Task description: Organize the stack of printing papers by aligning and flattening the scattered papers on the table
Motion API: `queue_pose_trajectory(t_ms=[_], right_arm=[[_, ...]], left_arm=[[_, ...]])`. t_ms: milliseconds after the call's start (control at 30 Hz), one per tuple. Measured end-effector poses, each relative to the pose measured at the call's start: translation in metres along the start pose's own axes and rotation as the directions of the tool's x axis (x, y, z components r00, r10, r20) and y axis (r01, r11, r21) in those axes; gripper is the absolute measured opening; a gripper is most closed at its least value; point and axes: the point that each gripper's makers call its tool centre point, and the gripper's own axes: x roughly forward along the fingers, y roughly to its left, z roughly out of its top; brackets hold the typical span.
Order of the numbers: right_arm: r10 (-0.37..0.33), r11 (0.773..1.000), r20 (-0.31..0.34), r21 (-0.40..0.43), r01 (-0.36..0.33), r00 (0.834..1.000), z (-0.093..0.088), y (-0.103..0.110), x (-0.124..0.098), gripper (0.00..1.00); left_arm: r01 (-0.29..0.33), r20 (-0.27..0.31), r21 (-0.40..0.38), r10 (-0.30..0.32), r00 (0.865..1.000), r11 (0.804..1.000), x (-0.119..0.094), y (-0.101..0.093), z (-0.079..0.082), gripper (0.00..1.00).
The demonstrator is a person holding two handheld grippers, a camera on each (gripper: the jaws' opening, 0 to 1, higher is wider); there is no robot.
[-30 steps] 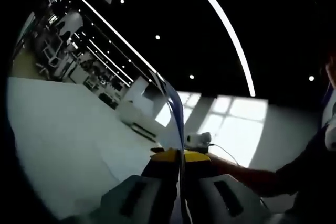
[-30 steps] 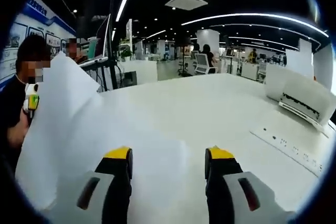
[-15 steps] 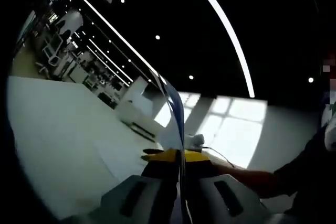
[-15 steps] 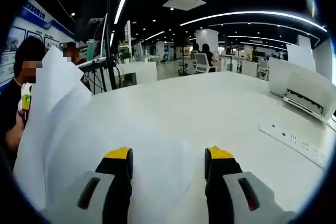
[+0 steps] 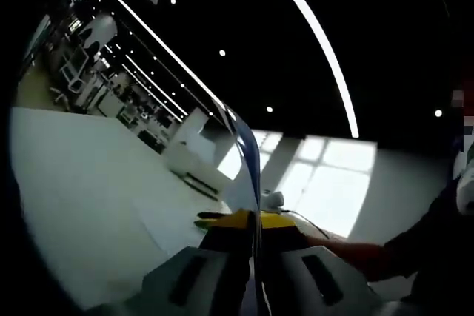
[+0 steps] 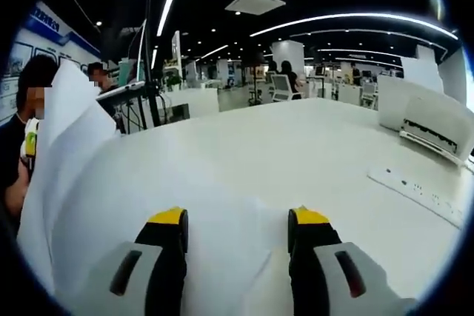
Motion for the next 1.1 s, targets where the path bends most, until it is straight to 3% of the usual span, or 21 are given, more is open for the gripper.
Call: queue_pose_trajectory(t_ms=[300, 1100], right_arm=[[-0.023, 0.998, 0.010, -0.053, 0.024, 1.000, -0.003, -0.007, 0.003, 0.47], [0.042, 0.997, 0.027, -0.064, -0.040, 0.999, -0.004, 0.013, 0.010, 0.14]], left_arm=[[0.002, 0.005, -0.003, -0.002, 1.000, 1.000, -0.001, -0.002, 0.000, 0.06], [-0.002, 0.001, 0.003, 0.002, 1.000, 1.000, -0.002, -0.007, -0.003, 0.06]])
